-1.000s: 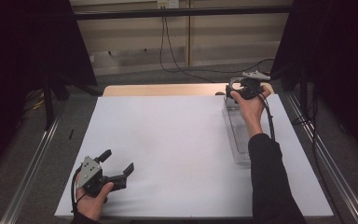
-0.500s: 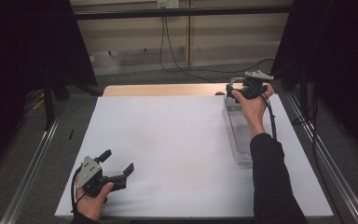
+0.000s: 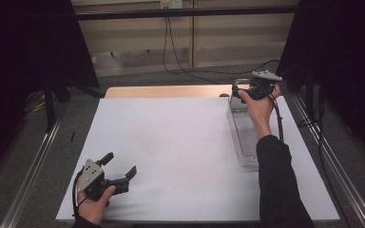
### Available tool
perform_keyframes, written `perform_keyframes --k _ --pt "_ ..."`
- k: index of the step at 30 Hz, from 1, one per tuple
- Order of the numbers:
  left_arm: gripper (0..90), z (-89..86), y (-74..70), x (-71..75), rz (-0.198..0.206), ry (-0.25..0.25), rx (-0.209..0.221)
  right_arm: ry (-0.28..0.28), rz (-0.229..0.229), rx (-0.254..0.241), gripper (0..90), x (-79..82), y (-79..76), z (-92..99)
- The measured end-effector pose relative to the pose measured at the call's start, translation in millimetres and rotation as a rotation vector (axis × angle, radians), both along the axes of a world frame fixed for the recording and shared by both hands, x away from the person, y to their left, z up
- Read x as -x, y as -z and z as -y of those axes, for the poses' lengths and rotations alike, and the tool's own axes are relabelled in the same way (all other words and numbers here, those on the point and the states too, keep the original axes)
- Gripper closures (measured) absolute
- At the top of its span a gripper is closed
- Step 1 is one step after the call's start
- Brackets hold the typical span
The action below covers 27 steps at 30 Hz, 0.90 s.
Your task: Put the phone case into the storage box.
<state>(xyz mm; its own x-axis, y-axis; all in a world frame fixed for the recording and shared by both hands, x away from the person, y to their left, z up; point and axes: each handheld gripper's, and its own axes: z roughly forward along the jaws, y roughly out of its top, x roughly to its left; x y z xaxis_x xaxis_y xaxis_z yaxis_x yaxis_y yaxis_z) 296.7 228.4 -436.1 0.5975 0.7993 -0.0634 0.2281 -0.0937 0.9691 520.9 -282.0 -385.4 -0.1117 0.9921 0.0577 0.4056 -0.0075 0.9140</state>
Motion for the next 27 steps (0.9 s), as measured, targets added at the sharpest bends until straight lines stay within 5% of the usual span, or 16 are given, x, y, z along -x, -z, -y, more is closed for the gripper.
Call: perform_keyframes --k 27 --pt "3.2 1.5 0.0 0.5 0.004 -0.003 -0.001 0.028 -0.012 0.003 0.3 20.6 -2.0 18.0"
